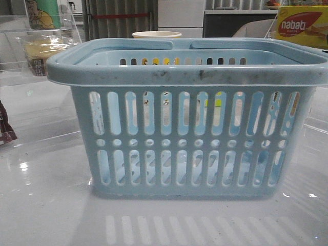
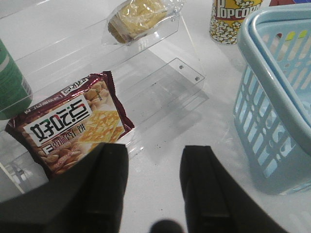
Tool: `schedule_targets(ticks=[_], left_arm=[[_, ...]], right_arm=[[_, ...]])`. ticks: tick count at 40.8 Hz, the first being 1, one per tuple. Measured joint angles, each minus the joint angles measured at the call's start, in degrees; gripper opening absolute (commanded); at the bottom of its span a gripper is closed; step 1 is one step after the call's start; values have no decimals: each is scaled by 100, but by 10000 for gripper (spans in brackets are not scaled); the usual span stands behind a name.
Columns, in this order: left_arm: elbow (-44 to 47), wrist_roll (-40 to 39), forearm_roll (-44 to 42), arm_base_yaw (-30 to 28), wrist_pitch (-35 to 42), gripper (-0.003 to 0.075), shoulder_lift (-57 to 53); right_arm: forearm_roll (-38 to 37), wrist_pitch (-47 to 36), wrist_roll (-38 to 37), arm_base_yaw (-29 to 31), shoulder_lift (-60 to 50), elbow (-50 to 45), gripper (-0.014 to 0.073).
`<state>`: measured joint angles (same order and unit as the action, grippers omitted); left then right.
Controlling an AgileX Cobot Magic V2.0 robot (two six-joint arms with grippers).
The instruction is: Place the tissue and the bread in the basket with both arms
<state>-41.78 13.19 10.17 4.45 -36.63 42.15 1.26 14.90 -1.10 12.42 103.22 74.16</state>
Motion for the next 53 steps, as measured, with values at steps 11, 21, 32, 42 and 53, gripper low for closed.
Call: schedule_targets(ticks=[11, 21, 32, 42, 53], left_arm=[[0, 0, 21, 0, 0, 329, 0], [0, 0, 21, 0, 0, 329, 0], [0, 0, 21, 0, 0, 329, 0], [0, 0, 21, 0, 0, 329, 0], [0, 0, 21, 0, 0, 329, 0]], right_arm=[[0, -165, 0, 0, 160, 0, 430], [0, -240, 0, 11, 182, 0, 194], [0, -170, 0, 11, -91, 0, 184], [0, 388, 0, -247, -1246, 0, 184], [85, 1493, 0, -1453, -2809, 0, 184]])
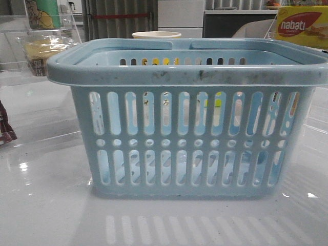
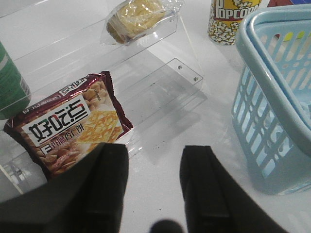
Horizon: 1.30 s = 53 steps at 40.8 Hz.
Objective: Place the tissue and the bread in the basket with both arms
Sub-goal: 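Carry the tissue pack over the basket and release it with the right gripper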
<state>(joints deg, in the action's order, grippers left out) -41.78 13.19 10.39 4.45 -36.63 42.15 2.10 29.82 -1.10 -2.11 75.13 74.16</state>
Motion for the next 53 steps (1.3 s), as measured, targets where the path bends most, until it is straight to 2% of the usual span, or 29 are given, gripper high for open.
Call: schedule_targets(ticks=[9, 14, 19, 28, 36, 39, 46, 53], left_arm=[[0, 0, 0, 0, 0, 329, 0], [0, 0, 0, 0, 0, 329, 0], [0, 0, 0, 0, 0, 329, 0], [0, 0, 0, 0, 0, 329, 0], [0, 0, 0, 0, 0, 329, 0], [0, 0, 0, 0, 0, 329, 0], [0, 0, 0, 0, 0, 329, 0], [0, 0, 0, 0, 0, 329, 0]], right_arm=[[463, 518, 0, -1342, -645, 0, 184], [645, 607, 0, -1972, -552, 0, 184], [702, 621, 0, -2361, -233, 0, 185], [763, 620, 0, -2565, 536, 0, 204], [829, 620, 0, -2565, 1116, 0, 471], [844, 620, 0, -2565, 1271, 0, 523], [870, 620, 0, -2565, 1338, 0, 526], [847, 916, 29, -2565, 920, 0, 518]])
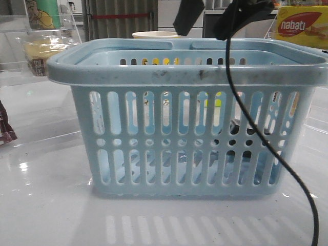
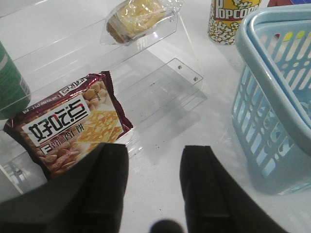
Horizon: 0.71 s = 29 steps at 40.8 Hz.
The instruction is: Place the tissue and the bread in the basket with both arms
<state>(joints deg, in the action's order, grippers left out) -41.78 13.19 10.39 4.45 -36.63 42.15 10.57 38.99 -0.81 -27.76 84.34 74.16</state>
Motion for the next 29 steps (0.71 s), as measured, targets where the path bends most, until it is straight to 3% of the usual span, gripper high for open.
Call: schedule_targets(ticks=[16, 29], left_arm=[[0, 0, 0, 0, 0, 329, 0], [0, 0, 0, 0, 74, 342, 30]], right_arm=[[-211, 404, 807, 0, -2488, -1020, 518], [-497, 806, 891, 0, -4146, -2223, 518]])
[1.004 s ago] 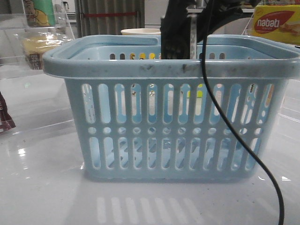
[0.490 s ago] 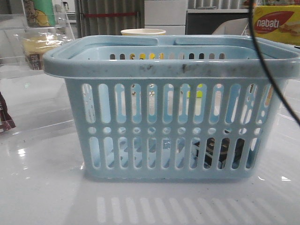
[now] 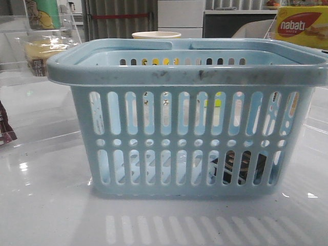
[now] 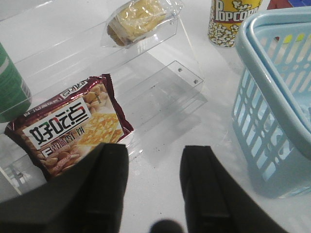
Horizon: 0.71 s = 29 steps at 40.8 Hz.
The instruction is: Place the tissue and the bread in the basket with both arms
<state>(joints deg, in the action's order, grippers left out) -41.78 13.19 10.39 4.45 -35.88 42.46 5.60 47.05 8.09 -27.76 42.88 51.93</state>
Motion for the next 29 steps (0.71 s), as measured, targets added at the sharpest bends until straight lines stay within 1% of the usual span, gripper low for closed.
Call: schedule_targets(ticks=[2, 7, 10, 17, 29], left_arm=[[0, 0, 0, 0, 48, 376, 48], [-36, 0, 0, 0, 214, 539, 354], [-198, 0, 0, 0, 261, 587, 683], [-931, 0, 272, 0, 304, 581, 1724], [-2611, 0, 700, 0, 402, 581, 3828]], right_arm=[[0, 25, 0, 0, -122, -114, 518], [-8, 59, 0, 0, -273, -193, 518], [-8, 59, 0, 0, -271, -193, 518], [-8, 59, 3, 0, -280, -193, 518], [-8, 59, 12, 0, -280, -193, 518]])
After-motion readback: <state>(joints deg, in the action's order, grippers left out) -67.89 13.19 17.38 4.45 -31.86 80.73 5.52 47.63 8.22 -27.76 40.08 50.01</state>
